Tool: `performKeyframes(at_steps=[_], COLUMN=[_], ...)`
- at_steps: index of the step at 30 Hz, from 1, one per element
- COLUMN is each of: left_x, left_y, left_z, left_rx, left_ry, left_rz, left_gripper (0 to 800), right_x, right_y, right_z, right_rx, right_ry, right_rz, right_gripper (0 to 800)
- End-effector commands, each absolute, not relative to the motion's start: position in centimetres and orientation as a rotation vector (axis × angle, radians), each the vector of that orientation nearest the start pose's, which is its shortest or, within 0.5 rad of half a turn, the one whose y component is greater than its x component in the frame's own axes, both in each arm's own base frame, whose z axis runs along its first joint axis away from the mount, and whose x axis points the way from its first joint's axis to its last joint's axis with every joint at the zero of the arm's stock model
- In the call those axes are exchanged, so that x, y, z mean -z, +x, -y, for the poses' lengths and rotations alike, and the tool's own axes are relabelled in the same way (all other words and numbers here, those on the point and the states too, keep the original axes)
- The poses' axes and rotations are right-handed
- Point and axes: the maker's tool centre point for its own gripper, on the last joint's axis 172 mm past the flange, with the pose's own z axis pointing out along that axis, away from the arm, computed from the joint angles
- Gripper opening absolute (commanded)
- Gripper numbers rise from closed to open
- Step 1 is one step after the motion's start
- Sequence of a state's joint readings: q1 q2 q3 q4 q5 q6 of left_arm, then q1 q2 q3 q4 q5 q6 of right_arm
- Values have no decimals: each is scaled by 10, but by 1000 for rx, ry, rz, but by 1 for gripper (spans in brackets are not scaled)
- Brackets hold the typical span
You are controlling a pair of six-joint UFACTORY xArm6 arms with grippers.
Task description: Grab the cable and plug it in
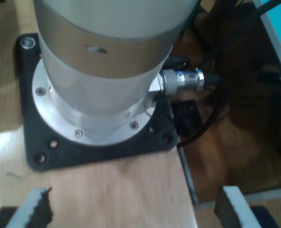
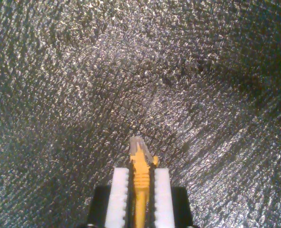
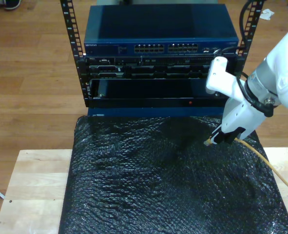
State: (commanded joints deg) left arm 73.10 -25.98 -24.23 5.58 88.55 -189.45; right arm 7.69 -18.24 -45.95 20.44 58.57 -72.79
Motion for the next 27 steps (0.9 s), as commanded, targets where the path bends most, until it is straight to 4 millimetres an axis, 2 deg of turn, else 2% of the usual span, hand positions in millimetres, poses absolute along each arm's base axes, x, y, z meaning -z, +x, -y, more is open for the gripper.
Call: performKeyframes(at_steps=[6,10,21,27], left_x=[-125,-113,-103,-96], left_y=[11,6,3,0], left_z=[-124,-107,-116,-122], left_rx=[-369,-390,-397,-408], left_ry=[1611,1590,1672,1694], left_rz=[1914,1893,1891,1929], left_gripper=[798,798,798,798], right_x=[-223,-222,-209,-210], right_y=[399,399,399,404], right_z=[-121,-121,-119,-118], right_rx=[362,358,319,318], right_ry=[-2373,-2372,-2373,-2379], right_rz=[1679,1679,1675,1683], right_gripper=[2,2,2,2])
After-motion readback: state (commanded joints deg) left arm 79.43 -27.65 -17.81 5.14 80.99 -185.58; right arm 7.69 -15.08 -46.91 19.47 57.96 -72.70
